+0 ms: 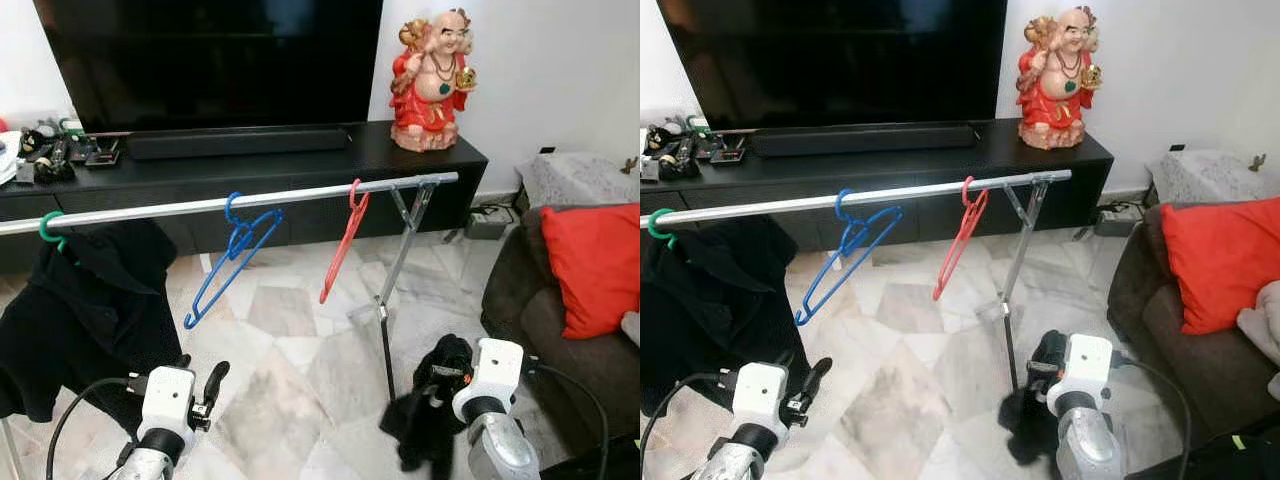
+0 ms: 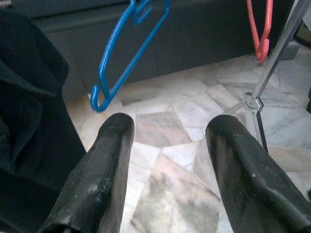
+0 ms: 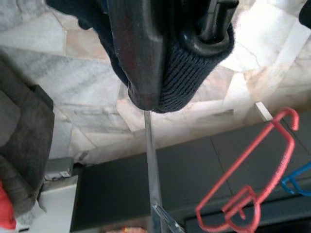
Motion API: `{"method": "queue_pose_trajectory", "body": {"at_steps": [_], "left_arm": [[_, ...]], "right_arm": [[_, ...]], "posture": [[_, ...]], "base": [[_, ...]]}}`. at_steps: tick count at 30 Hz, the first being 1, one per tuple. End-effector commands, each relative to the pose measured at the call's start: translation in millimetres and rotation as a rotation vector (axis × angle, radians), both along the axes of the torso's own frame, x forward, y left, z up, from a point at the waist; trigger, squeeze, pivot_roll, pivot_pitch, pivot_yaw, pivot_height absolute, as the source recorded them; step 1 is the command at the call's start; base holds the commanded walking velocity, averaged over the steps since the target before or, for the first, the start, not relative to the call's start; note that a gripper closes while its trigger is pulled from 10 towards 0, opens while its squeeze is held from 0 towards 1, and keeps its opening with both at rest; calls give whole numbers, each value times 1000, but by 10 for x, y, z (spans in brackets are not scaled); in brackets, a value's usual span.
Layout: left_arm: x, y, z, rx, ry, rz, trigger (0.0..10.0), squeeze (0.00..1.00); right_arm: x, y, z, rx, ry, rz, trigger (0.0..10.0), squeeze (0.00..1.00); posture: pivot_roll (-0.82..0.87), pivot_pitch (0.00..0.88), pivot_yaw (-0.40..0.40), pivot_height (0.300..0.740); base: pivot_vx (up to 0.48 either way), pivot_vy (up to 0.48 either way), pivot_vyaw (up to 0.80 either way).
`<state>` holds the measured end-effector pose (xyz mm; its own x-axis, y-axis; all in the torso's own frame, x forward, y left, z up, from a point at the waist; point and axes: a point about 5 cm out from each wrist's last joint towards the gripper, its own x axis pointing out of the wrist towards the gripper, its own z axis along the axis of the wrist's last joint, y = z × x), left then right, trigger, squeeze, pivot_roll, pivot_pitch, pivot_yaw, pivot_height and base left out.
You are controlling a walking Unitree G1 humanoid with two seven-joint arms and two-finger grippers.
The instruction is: Hang hanger
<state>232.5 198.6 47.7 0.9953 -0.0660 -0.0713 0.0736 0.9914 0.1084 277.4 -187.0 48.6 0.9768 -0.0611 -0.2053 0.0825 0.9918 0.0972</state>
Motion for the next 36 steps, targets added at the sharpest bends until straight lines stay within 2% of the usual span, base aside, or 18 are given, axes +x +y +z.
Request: {"method": "queue_pose_trajectory", "body": {"at_steps": [1,5,31,36], "left_arm": [[-22,-27,-9,0,14,-12,10000,0],[-27,-32,-10,-5,26,-14,10000,0],[-1,-47,-23,-2,38,-29,10000,0],[8,-64,-24,-7,43,-47,10000,0]], "right_arm": [[8,-28,39,-6,-26,-16,10000,0],[4,-40,36,-10,-25,-28,10000,0],[28,-128,30,-22,-16,-123,10000,0],[8,-179,-23,-33,4,-155,10000,0]], "posture": [[126,59,0,740],[128,57,-1,740],[134,23,0,740],[138,25,-2,740]], "base": [[0,0,0],[0,0,0],[0,362,0],[0,52,0]]}}
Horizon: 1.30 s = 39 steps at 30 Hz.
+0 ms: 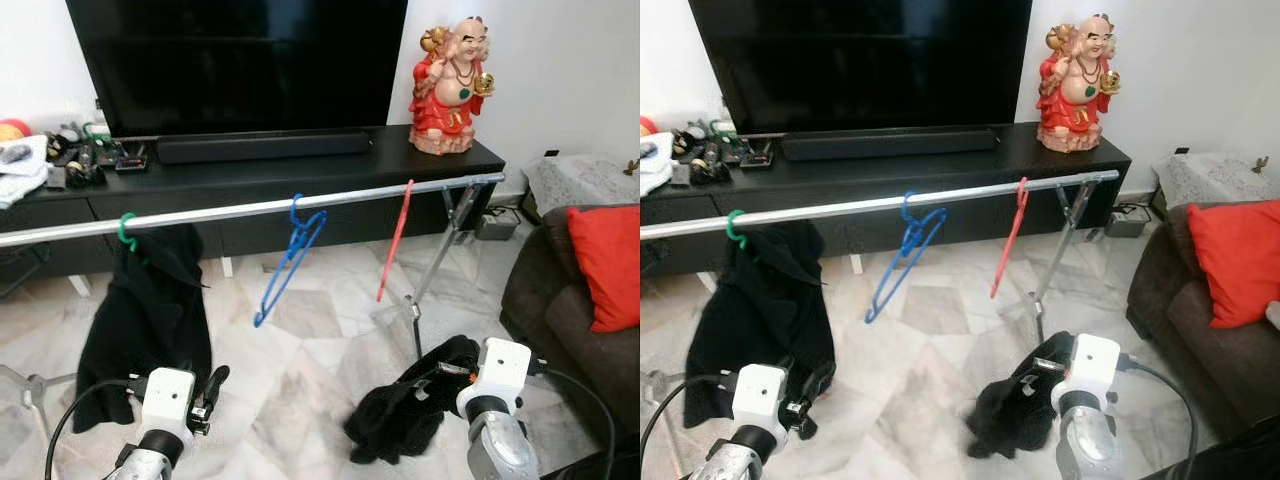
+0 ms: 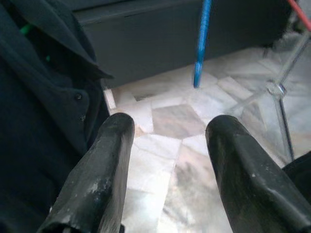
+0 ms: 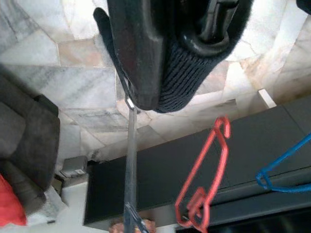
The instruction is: Hang hanger
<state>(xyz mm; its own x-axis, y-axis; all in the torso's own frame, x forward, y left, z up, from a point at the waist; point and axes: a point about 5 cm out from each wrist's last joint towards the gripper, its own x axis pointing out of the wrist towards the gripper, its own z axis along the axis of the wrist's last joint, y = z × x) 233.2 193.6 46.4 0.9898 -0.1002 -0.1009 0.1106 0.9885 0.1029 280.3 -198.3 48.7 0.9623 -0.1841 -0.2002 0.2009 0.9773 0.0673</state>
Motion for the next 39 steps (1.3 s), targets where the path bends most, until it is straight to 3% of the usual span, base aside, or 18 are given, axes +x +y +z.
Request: {"method": "queue_pose_trajectory", "body": {"at_steps": [1,7,14,21,24,28,33,39], "left_arm": [[1,-14,-11,-4,13,-13,10000,0],[30,5,27,-13,1,-11,10000,0],[133,30,112,34,-28,-64,10000,0],[308,74,225,114,-61,-86,10000,0],[351,92,250,107,-70,-76,10000,0],[403,69,299,37,-91,-42,10000,0],[404,-65,271,-34,-86,-42,10000,0],[394,-141,260,-63,-84,-47,10000,0]], "right_arm": [[-23,-69,-29,-3,7,-36,10000,0],[-90,-170,-153,-34,60,-67,10000,0],[-222,-460,-301,-104,133,-206,10000,0],[-427,-470,-623,-104,271,-199,10000,0],[-483,-463,-707,-102,310,-191,10000,0],[-576,-494,-806,-100,355,-205,10000,0],[-648,-527,-869,-79,382,-229,10000,0],[-627,-557,-836,-66,343,-253,10000,0]], "posture": [[138,25,-2,740],[141,34,-7,740],[138,34,-11,740],[133,25,-8,740],[133,25,-8,740],[136,23,-6,740],[131,22,-4,740],[129,23,-1,740]], "base": [[0,0,0],[0,0,0],[0,0,0],[0,0,0],[0,0,0],[0,0,0],[0,0,0],[0,0,-673]]}}
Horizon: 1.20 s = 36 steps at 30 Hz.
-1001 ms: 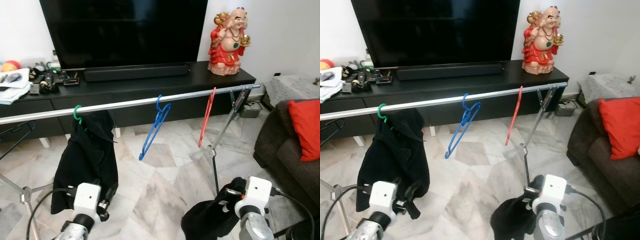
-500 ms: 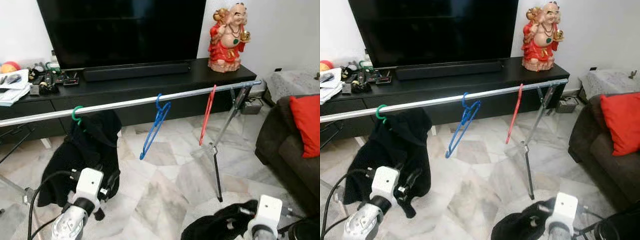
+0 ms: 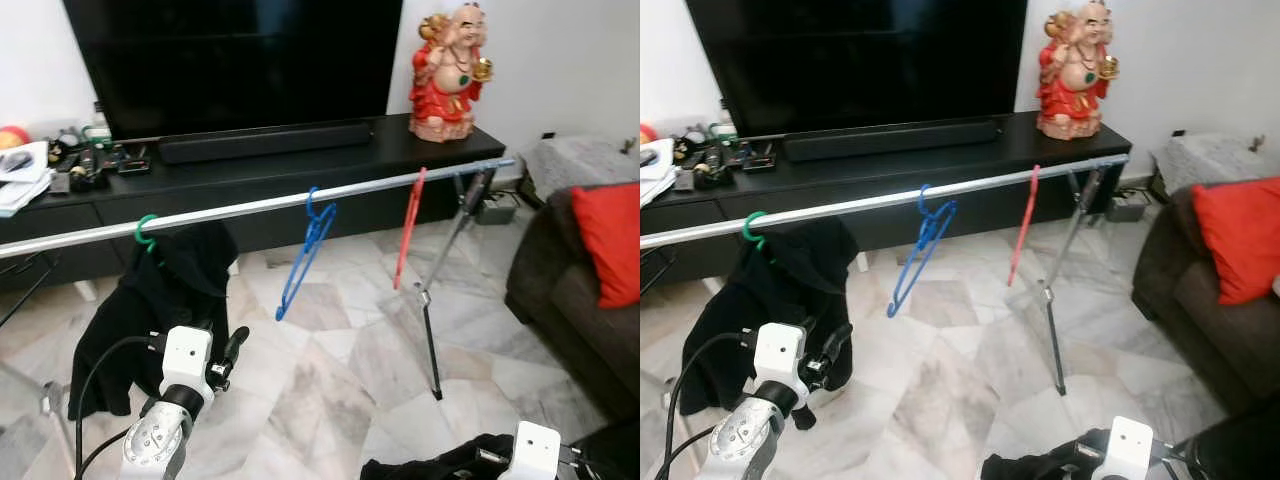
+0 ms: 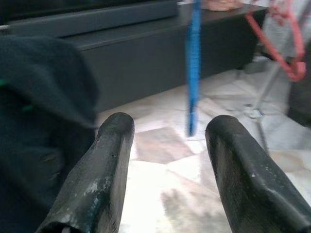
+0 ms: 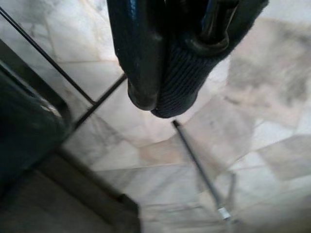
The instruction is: Hang hanger
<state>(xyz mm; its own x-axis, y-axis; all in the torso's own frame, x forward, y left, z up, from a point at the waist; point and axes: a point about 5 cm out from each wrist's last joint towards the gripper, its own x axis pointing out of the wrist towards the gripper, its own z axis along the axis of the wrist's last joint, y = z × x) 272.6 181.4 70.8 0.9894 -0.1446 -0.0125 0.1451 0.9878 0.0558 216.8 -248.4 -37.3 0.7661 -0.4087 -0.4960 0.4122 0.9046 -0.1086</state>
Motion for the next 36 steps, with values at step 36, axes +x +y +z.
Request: {"method": "queue_pose_trajectory", "body": {"at_steps": [36], "left_arm": [[-58,-53,-15,1,11,-17,10000,0]], "right_arm": [[161,-19,130,-9,-102,-19,10000,0]], "posture": [[145,7,0,740]], "base": [[0,137,-348]]}}
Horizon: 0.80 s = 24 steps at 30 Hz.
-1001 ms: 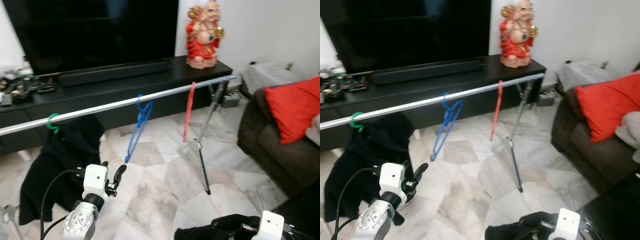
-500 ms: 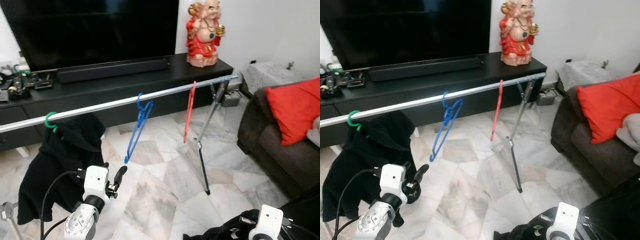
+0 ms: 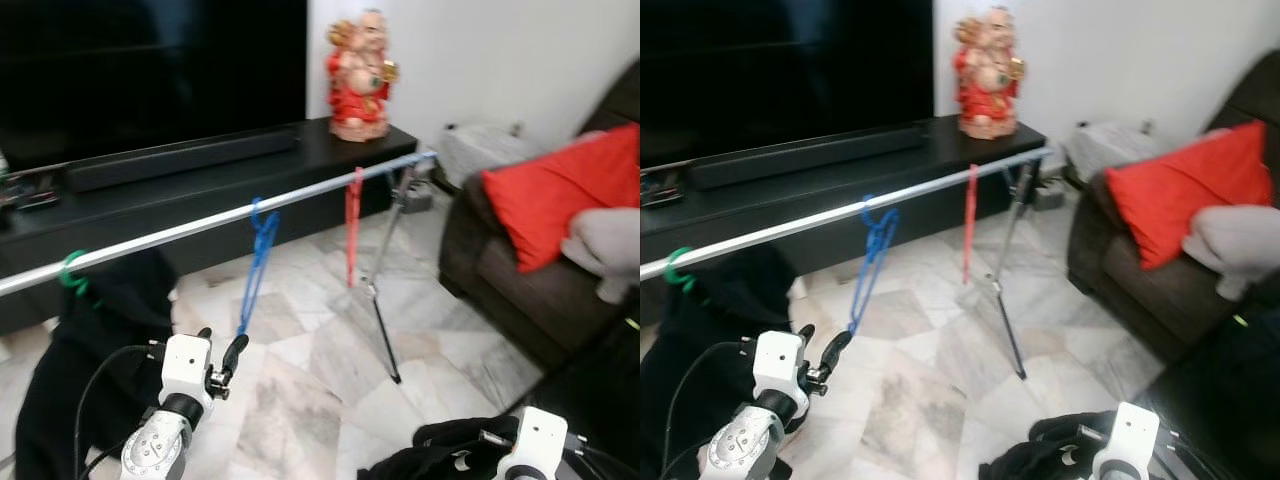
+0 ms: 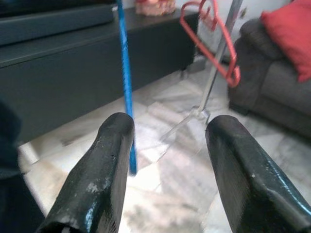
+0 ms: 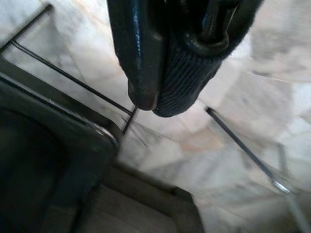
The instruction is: Hang hanger
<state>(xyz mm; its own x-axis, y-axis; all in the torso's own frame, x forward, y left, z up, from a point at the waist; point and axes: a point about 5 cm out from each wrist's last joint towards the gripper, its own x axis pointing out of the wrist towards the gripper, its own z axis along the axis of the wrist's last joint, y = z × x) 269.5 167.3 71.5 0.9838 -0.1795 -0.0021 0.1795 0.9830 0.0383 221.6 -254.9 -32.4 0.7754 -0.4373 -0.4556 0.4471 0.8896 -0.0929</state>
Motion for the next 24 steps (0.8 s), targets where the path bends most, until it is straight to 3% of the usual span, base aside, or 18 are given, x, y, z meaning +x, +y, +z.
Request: {"method": "queue_pose_trajectory", "body": {"at_steps": [1,24], "left_arm": [[-27,88,-22,20,18,18,10000,0],[-30,28,8,7,10,-5,10000,0]], "right_arm": [[114,46,81,-4,-53,14,10000,0],[154,23,133,-34,-78,19,10000,0]], "posture": [[145,7,0,740],[142,31,6,740]], "base": [[0,0,0],[0,0,0]]}}
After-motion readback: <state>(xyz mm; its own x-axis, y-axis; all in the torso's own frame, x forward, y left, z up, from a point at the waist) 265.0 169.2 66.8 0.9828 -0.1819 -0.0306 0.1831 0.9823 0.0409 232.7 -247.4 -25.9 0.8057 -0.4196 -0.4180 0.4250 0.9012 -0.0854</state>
